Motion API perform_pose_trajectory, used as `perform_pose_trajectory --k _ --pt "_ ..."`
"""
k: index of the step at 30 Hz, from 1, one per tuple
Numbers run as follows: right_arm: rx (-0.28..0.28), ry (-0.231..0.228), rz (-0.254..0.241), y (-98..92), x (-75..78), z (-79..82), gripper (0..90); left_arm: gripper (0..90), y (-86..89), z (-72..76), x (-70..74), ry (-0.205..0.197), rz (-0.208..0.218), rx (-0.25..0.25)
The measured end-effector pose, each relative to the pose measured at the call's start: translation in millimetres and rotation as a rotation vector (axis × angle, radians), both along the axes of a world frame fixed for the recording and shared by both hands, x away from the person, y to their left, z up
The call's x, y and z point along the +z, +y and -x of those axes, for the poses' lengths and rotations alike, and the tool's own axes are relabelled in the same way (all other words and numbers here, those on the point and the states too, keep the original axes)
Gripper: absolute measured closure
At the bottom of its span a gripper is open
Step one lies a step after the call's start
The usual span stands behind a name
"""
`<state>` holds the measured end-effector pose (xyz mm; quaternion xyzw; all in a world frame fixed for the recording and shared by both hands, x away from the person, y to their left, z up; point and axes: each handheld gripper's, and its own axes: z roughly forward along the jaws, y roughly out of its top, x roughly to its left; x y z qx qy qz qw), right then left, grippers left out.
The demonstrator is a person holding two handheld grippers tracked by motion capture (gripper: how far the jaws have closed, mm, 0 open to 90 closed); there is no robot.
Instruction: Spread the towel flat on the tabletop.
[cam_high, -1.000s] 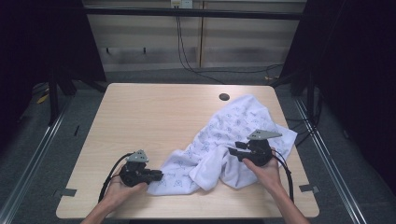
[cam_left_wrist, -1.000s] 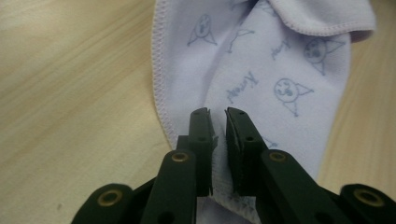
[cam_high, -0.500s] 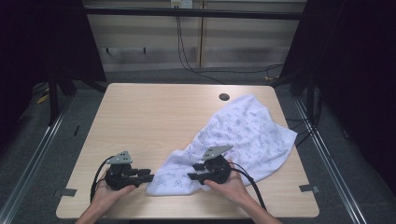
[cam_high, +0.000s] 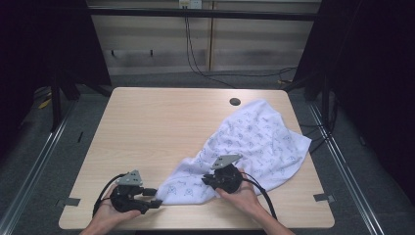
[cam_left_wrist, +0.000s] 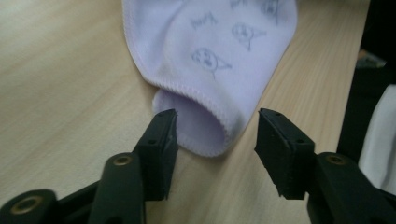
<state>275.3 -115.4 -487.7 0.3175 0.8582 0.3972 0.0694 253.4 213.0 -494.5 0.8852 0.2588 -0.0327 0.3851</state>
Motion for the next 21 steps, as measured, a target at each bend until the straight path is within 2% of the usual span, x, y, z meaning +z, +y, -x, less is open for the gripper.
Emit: perform_pose_trajectory --k 2,4,6,8,10,12,14,15,16,17,19,21 --pt "-0.018 0.003 -0.050 -8.0 6.4 -1.7 82.9 74.7 0.3 -2.7 -0.6 0.000 -0.001 -0.024" --pt "-0.041 -0.009 -0.095 -16.9 15.5 -2.3 82.9 88.4 1.4 -4.2 2.4 -0.021 0.039 -0.017" --pt "-0.068 -0.036 -0.121 -26.2 25.6 -2.2 82.8 88.8 3.9 -9.2 8.2 -0.018 0.121 0.001" --pt "-0.098 -0.062 -0.150 -38.0 34.8 -2.4 82.8 88.9 8.4 -16.0 16.8 -0.007 0.228 0.032" --pt "-0.137 -0.083 -0.176 -52.2 43.4 -2.4 82.8 88.9 14.1 -22.9 24.9 -0.013 0.287 0.075" --pt "-0.178 -0.104 -0.185 -68.1 50.0 -2.3 82.9 89.0 20.9 -31.2 29.4 0.006 0.346 0.125" --pt "-0.217 -0.118 -0.202 -85.4 55.3 -1.4 82.9 88.9 28.2 -38.8 33.1 0.004 0.376 0.169" --pt "-0.236 -0.129 -0.202 -94.2 58.0 -0.2 82.9 88.9 30.7 -41.3 35.7 0.000 0.375 0.194" --pt "-0.254 -0.134 -0.209 -103.4 60.8 1.2 82.9 88.9 32.1 -42.7 39.3 -0.019 0.357 0.216" --pt "-0.272 -0.138 -0.226 -112.6 63.9 2.8 82.9 88.9 33.5 -43.3 42.7 -0.031 0.354 0.214" --pt "-0.302 -0.142 -0.260 -130.0 70.3 7.6 82.8 88.9 33.5 -43.1 48.4 -0.024 0.392 0.197" --pt "-0.320 -0.169 -0.247 -140.4 78.2 15.3 82.8 88.9 28.8 -39.0 55.5 -0.026 0.409 0.176"
